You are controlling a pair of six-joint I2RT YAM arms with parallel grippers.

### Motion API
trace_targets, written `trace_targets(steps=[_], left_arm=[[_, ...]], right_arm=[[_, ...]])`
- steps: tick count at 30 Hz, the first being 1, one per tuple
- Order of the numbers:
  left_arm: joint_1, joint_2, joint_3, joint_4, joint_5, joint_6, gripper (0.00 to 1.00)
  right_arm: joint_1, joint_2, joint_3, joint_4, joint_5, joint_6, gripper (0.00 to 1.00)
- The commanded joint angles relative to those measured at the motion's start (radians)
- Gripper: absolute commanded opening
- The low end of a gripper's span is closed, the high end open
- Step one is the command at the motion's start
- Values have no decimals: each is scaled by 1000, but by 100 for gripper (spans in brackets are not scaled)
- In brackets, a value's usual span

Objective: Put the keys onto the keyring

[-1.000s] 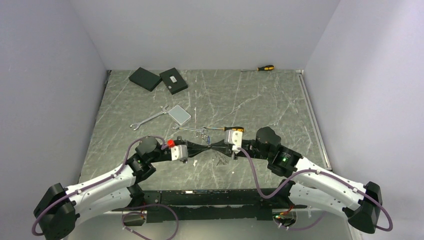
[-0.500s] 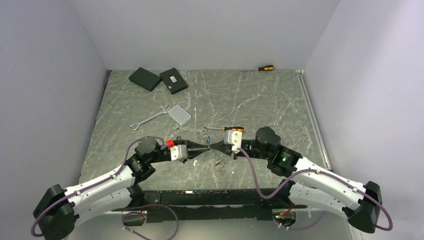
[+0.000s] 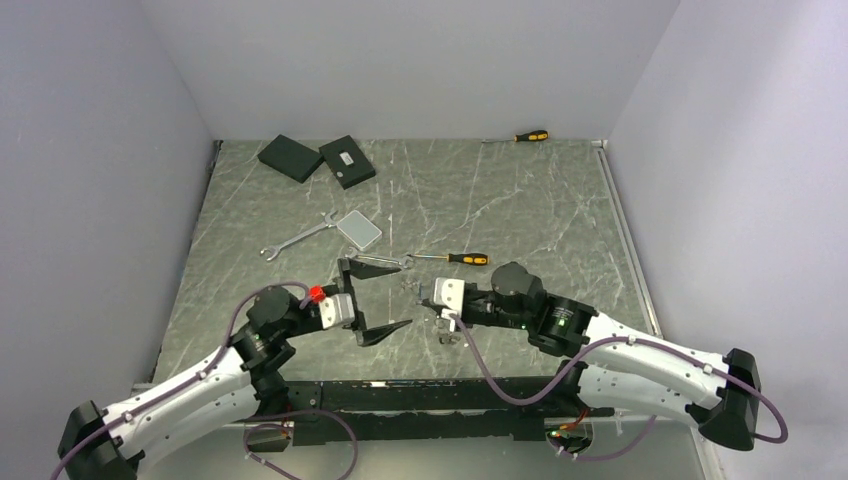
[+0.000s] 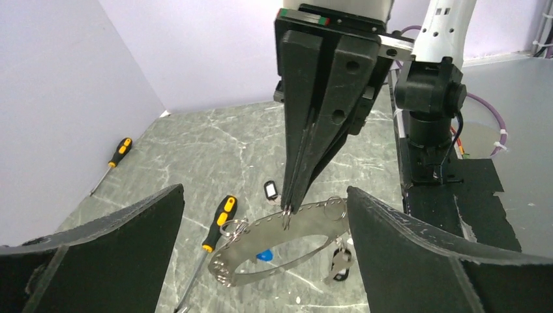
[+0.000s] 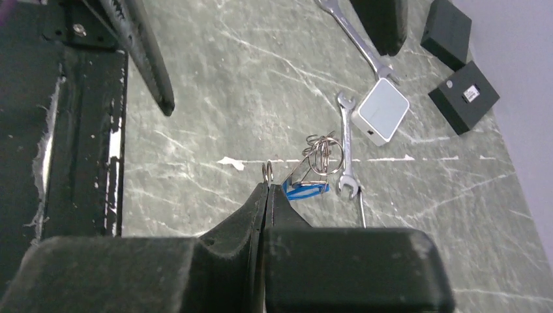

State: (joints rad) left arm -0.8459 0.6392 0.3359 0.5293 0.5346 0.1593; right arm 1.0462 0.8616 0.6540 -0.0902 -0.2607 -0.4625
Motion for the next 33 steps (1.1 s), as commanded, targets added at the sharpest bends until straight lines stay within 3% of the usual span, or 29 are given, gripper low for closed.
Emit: trace_targets(steps=[1, 9, 11, 17, 19, 23, 25, 29, 33], left_arm=[[-4, -22, 28, -78, -101, -26, 100], [-3, 135, 145, -135, -327, -143, 100], [-3, 193, 216, -192, -409, -230, 100], [12, 450, 483, -412, -438, -224, 99], [69, 525, 561, -446, -370, -235, 94], [270, 652, 655, -376, 47, -351, 84], [332, 760, 725, -372, 181, -387, 78], [334, 963, 926, -504, 250, -337, 68], [301, 1096, 984, -499, 309, -231, 69]], right_arm=[[24, -21, 63, -31, 128, -71, 0], [34, -42, 55, -89, 241, -86, 0], [36, -53, 52, -117, 257, -84, 0], [52, -83, 53, -205, 290, -45, 0], [57, -93, 52, -230, 291, -22, 0], [67, -130, 38, -276, 266, 31, 0], [67, -154, 30, -298, 241, 60, 0], [69, -204, 13, -327, 150, 123, 0], [70, -252, 4, -336, 33, 190, 0]])
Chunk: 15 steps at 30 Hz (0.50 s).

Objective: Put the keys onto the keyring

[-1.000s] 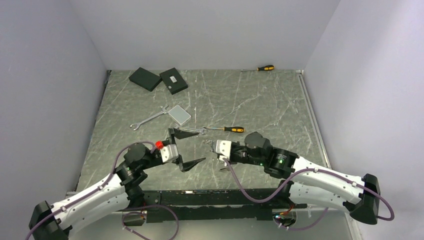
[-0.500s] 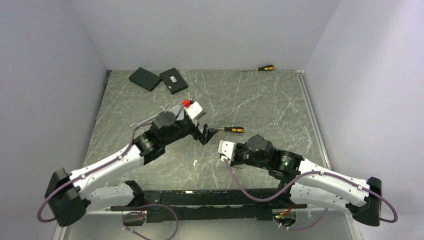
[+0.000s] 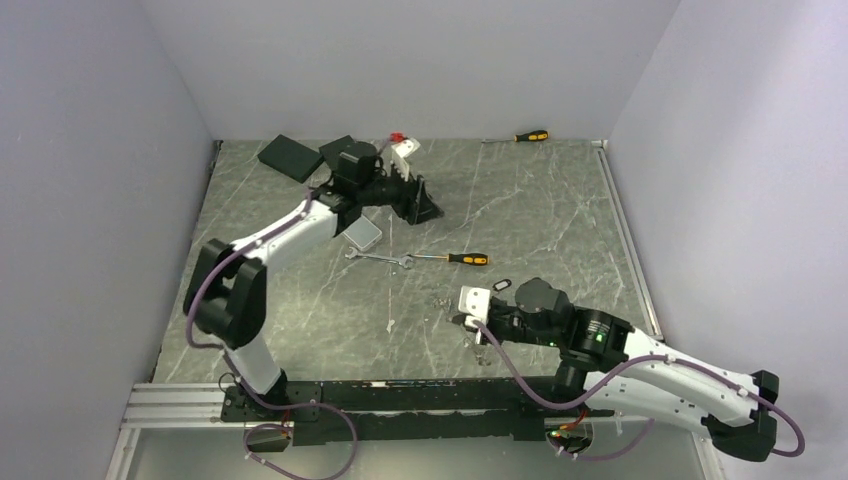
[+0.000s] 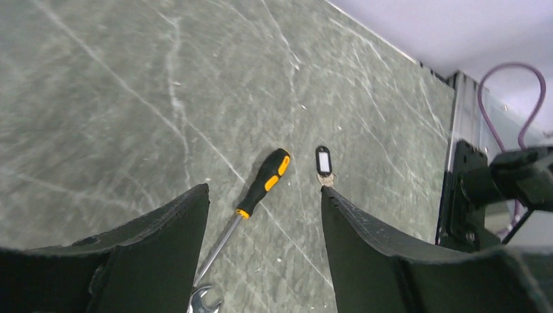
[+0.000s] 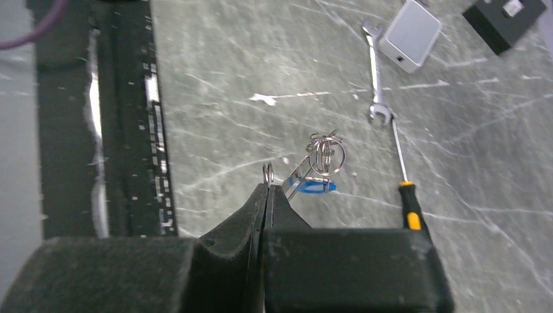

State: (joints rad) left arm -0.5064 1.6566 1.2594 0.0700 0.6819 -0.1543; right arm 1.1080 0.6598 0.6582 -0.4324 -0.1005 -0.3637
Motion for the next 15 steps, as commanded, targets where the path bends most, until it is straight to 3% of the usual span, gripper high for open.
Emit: trace_targets(steps=[1, 6, 10, 15], left_arm=[[-50, 97, 45, -20, 183, 148, 70], [-72, 166, -35, 124, 298, 462, 72], [-110, 271, 46, 7, 349, 731, 71], [-221, 369, 119, -97, 249, 947, 62]], right_arm=[[9, -69, -3, 6, -142, 100, 0], [8, -145, -16, -16, -143, 115, 0], [9, -155, -12, -51, -140, 113, 0], [9, -166, -1, -77, -135, 108, 0]])
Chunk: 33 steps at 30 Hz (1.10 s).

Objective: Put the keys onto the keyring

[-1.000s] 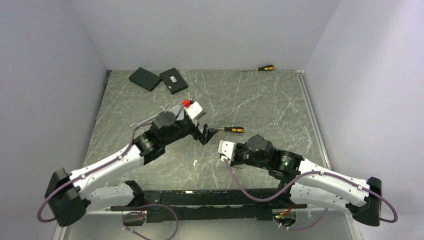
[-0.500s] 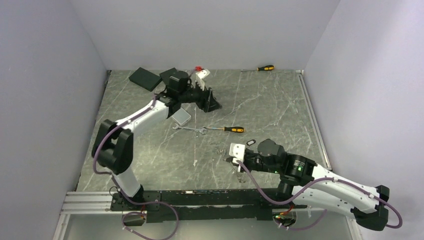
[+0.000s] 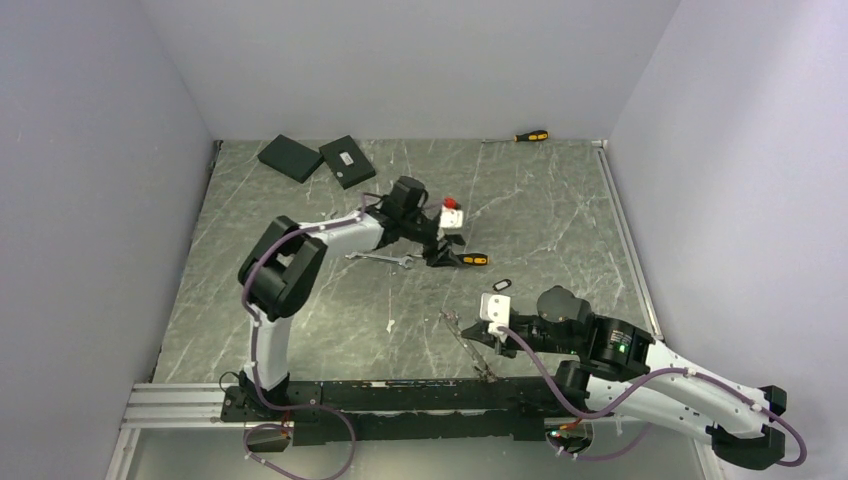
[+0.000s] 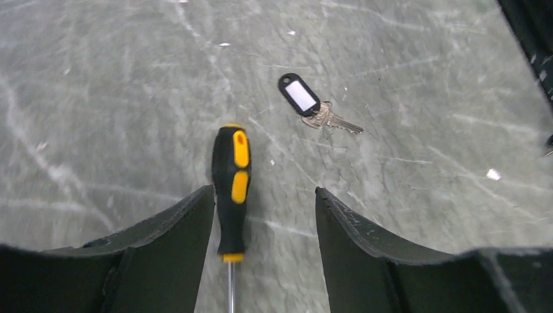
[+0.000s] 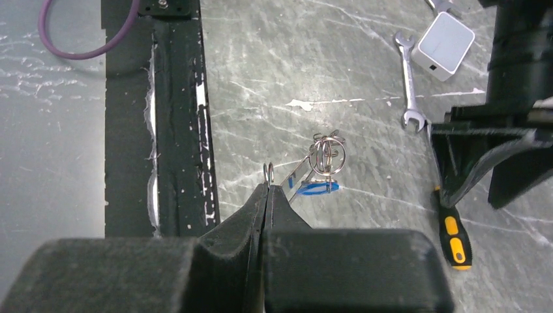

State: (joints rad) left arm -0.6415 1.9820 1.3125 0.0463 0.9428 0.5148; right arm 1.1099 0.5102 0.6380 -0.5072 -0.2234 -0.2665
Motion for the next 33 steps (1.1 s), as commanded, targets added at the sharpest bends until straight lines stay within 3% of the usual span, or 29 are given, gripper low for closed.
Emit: trace_targets(steps=[1, 7, 17, 33], left_arm=[[-109, 58, 74, -94, -36, 328, 61], [-171, 144, 137, -130, -51, 451, 59], [-209, 209, 141, -17, -157, 510, 41], [-237, 255, 220, -115, -120, 528, 39]], right_arm=[[7, -13, 23, -10, -13, 9, 0], [7, -19, 27, -21, -42, 12, 0], [7, -82, 27, -24, -11, 4, 0], [7, -126, 7, -12, -1, -11, 0]])
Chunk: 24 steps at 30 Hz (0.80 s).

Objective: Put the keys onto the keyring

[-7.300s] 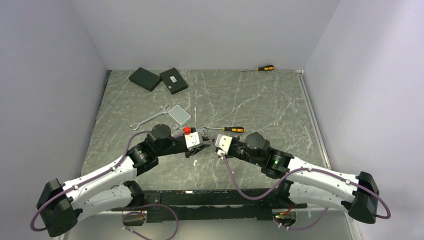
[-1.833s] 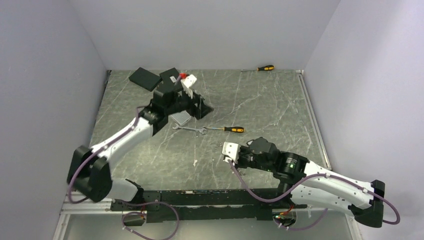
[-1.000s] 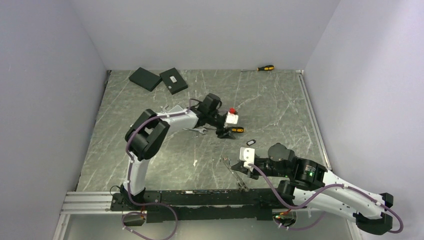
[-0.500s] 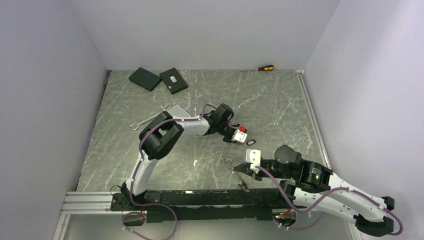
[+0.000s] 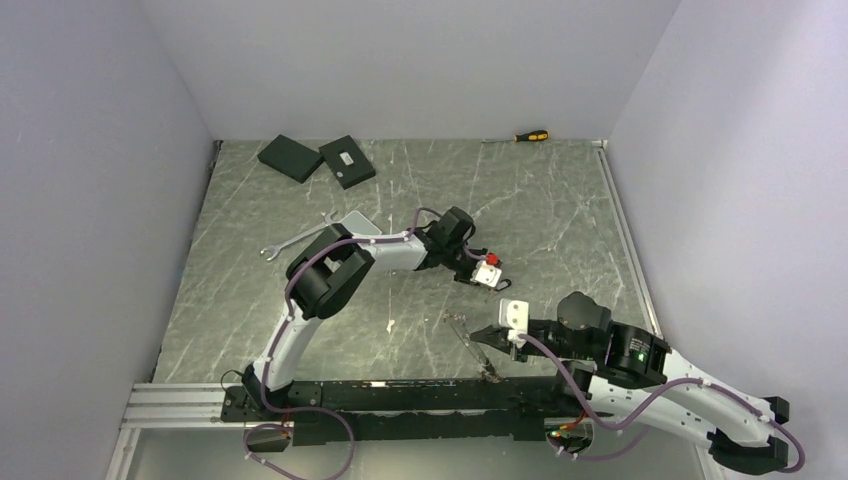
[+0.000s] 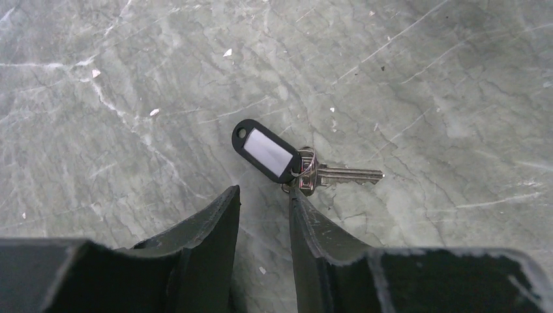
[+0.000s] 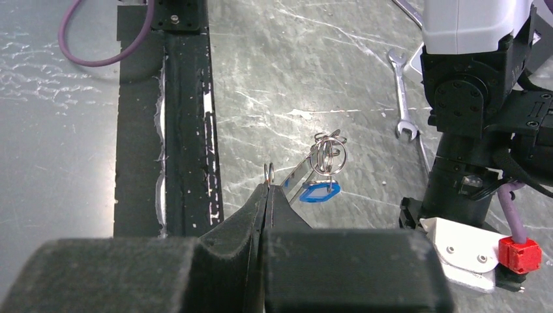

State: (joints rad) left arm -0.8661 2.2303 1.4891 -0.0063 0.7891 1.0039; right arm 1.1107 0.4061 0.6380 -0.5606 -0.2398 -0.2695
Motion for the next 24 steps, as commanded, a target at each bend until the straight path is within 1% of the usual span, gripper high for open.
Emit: trace_targets(steps=[1, 7, 10, 17, 24], left_arm=[[-12, 5, 53, -82, 41, 47, 39], [-13, 0, 92, -221, 59, 109, 38], [-16, -2, 92, -245, 69, 119, 39], [-24, -11, 59, -135, 90, 49, 37], [-29, 2, 81, -171, 99, 65, 38]], right_arm=[[5, -24, 6, 42, 16, -8, 0], [6, -21, 13, 37, 10, -6, 0], [5, -24, 15, 36, 1, -1, 0], [5, -26, 14, 39, -1, 6, 0], [6, -41, 9, 42, 6, 6, 0]])
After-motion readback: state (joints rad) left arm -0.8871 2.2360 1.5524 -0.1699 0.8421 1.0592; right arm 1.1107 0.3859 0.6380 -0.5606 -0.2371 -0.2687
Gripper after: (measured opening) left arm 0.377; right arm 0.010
